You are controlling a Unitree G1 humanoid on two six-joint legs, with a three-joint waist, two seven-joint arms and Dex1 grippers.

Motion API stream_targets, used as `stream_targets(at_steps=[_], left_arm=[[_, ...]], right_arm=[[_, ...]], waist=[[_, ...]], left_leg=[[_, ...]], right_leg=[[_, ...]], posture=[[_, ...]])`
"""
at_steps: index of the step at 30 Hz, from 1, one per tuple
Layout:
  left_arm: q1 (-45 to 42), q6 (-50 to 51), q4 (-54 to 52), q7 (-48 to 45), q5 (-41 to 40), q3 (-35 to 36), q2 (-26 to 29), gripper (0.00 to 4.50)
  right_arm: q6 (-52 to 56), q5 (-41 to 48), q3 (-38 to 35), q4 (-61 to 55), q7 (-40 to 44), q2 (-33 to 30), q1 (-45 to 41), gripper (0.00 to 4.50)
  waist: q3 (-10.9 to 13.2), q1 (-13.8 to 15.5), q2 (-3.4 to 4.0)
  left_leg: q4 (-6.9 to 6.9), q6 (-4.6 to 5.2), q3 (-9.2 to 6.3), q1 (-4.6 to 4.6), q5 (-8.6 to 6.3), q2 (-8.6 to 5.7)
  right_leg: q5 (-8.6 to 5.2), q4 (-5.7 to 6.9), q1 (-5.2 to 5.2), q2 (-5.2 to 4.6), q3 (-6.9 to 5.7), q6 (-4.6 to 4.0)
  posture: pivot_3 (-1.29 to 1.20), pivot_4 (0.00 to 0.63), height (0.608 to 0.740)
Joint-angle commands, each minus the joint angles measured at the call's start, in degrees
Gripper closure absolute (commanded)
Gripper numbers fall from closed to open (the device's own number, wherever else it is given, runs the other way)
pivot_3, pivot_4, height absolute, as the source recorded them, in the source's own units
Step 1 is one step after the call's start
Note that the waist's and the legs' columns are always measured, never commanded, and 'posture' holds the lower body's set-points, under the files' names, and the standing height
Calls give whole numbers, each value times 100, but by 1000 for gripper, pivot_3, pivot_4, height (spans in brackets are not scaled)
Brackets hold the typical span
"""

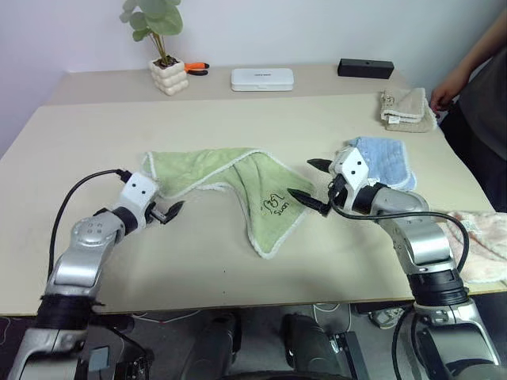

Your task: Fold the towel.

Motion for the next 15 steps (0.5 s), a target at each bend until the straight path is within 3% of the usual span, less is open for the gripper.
stream_targets(at_steps=[1,4,11,15], left_arm=[[-255,-350,464,-43,206,-74,-58,42],[-311,-487,615,-149,316,-181,-67,793],[-220,-609,534,-145,346,-100,-66,4261],[-22,-579,132,-36,299,103,-12,4436]], right_arm=[[59,74,-28,-352,-112,30,29,0],[139,114,-104,-442,-164,7,45,0],[219,81,-108,-447,-167,-65,71,0],[481,-170,36,-71,-220,-212,-121,0]], waist=[[0,-2,1],[-1,-6,2],[-1,-23,2],[-1,-24,1]], left_leg=[[0,0,0,0,0,0],[1,0,-1,1,0,-1],[0,0,-1,2,0,1],[0,0,-1,2,0,0]], right_leg=[[0,1,0,-1,0,0],[0,4,1,-2,0,0],[0,6,-1,0,1,0],[0,6,-1,-1,1,0]], posture=[[0,150,740],[0,150,740],[0,150,740],[0,150,740]])
